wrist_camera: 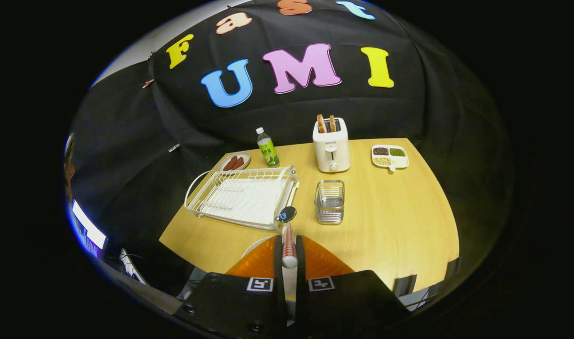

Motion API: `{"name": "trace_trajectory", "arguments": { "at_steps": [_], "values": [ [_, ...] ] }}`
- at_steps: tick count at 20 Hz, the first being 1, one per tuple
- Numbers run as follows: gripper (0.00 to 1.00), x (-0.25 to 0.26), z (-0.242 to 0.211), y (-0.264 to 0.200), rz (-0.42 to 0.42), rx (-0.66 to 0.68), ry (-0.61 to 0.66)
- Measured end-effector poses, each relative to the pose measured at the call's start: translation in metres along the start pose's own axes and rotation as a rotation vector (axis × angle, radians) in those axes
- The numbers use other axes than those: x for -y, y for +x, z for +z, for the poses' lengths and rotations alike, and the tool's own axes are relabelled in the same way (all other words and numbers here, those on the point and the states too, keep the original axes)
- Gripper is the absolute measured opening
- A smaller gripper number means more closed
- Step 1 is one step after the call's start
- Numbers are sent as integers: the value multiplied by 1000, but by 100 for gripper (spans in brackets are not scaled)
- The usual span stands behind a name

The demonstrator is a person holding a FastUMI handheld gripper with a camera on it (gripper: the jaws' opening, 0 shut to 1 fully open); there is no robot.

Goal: Take the plate from the dish rack, then take the spoon from the basket and place it into the plate.

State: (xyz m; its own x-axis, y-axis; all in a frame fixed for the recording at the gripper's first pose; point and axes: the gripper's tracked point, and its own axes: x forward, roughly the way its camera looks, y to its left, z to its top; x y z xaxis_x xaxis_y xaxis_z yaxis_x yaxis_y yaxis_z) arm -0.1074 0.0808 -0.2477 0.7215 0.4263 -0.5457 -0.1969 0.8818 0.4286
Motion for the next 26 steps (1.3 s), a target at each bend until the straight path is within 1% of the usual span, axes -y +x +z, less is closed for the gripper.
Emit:
{"name": "trace_trajectory", "arguments": {
  "at_steps": [3, 7, 11, 15, 18, 22, 23, 24, 26],
  "values": [
    [12, -15, -45, 17, 14, -67, 34],
    [12, -18, -90, 50, -2, -152, 38],
    [12, -17, -115, 81, 0, -190, 86],
    [12, -21, -119, 94, 32, -176, 180],
    [13, -14, -128, 98, 25, -199, 166],
    [18, -5, -144, 99, -14, -245, 117],
    [28, -3, -146, 101, -22, -249, 113],
    [28, -3, -147, 101, -27, -250, 116],
    [36, -2, -146, 102, -34, -248, 115]
  ]
}}
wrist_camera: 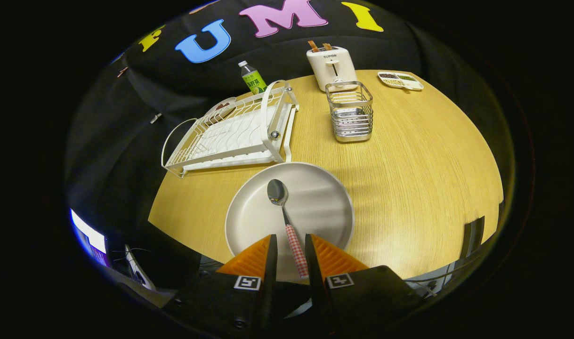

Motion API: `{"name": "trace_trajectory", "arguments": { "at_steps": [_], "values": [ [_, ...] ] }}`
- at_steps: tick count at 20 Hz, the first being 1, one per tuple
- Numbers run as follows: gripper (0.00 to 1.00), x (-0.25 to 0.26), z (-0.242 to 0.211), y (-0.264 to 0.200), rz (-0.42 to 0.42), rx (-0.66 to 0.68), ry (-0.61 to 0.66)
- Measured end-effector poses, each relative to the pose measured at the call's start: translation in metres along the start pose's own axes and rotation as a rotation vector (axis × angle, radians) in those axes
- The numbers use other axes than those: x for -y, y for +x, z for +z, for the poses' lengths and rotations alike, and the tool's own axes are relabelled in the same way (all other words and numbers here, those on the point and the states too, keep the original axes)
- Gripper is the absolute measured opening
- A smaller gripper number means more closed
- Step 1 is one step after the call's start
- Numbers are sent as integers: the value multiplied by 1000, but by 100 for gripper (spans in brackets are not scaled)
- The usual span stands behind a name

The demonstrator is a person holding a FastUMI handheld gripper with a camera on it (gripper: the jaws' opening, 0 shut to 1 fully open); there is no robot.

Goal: Take the plate from the dish rack, then take the spoon from the basket and place it into the plate.

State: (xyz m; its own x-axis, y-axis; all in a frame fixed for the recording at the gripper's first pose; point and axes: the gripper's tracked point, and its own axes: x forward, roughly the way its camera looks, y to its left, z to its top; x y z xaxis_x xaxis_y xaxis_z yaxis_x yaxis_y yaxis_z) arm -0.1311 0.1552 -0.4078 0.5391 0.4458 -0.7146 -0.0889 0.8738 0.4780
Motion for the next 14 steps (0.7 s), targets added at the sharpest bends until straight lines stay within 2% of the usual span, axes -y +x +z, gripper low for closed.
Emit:
{"name": "trace_trajectory", "arguments": {
  "at_steps": [1, 2, 3, 5, 10, 14],
  "values": [
    [52, 0, 0, 0, -5, 3, -4],
    [64, 1, 1, -1, -11, 6, -9],
    [85, 1, 2, -2, -14, 8, -14],
    [98, 4, 5, -4, -29, 16, -22],
    [99, 13, 24, -15, -81, 75, -63],
    [99, 12, 76, -45, -118, 195, -131]
  ]
}}
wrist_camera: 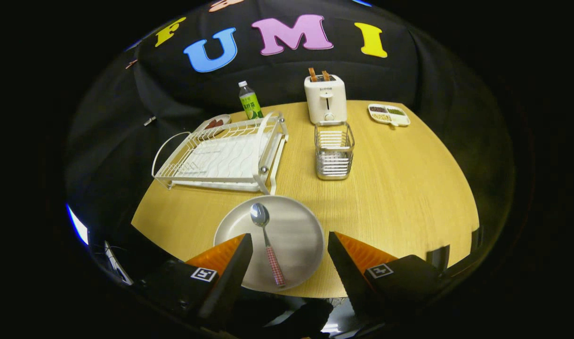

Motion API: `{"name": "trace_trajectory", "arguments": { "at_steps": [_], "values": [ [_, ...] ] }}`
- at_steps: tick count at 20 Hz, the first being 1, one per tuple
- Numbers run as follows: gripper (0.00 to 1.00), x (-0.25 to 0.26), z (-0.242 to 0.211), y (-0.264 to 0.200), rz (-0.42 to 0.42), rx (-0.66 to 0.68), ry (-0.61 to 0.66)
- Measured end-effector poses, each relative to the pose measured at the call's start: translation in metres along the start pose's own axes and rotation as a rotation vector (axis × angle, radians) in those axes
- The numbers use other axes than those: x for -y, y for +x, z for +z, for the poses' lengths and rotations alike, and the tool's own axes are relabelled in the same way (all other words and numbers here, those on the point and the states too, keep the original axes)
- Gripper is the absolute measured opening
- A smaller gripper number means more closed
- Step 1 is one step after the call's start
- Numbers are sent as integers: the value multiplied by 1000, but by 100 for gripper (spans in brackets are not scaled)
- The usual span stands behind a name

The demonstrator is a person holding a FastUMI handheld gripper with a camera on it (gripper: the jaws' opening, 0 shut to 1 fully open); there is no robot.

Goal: Take the plate from the dish rack, then take the spoon from the basket and place it into the plate.

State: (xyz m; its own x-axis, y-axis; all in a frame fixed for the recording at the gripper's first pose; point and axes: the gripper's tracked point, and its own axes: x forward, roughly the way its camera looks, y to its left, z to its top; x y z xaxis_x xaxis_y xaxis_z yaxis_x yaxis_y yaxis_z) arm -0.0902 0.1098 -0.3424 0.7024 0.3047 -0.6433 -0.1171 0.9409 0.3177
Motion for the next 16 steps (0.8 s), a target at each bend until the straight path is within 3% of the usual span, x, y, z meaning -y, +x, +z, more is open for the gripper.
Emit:
{"name": "trace_trajectory", "arguments": {
  "at_steps": [10, 16],
  "values": [
    [99, 42, 208, -103, -106, 432, -106],
    [98, 74, 282, -168, -166, 624, -178]
  ]
}}
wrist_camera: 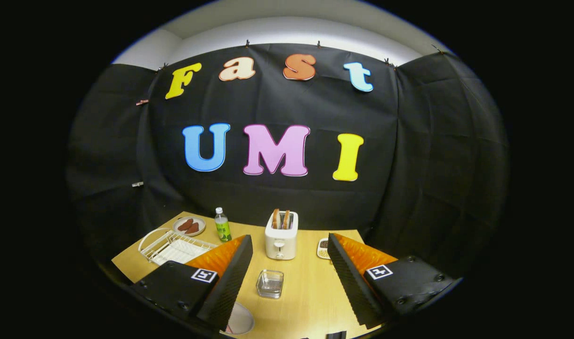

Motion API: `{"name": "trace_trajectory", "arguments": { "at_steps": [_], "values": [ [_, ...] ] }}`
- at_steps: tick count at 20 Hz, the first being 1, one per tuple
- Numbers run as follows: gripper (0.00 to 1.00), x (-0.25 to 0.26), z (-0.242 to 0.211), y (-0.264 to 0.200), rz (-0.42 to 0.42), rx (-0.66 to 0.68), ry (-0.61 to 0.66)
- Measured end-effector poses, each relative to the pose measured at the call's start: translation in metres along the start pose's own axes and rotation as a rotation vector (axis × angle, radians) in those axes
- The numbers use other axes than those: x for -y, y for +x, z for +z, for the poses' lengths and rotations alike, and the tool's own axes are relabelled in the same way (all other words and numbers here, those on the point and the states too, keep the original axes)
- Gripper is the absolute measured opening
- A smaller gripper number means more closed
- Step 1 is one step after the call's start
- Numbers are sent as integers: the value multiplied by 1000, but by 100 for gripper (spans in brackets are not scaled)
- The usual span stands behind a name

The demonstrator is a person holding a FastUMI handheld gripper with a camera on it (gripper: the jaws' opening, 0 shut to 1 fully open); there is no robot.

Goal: Take the plate from the dish rack, then take the spoon from the basket and place it into the plate.

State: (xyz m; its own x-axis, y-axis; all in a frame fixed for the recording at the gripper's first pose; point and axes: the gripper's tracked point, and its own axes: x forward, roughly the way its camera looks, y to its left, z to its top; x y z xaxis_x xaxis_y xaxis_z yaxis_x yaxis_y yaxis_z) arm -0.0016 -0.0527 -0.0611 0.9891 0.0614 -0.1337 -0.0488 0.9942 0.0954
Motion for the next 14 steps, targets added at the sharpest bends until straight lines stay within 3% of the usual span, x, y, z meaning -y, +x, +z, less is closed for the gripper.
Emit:
{"name": "trace_trajectory", "arguments": {
  "at_steps": [6, 14],
  "values": [
    [96, 32, 32, -10, -46, 101, -58],
    [98, 45, 23, -11, -53, 101, -13]
  ]
}}
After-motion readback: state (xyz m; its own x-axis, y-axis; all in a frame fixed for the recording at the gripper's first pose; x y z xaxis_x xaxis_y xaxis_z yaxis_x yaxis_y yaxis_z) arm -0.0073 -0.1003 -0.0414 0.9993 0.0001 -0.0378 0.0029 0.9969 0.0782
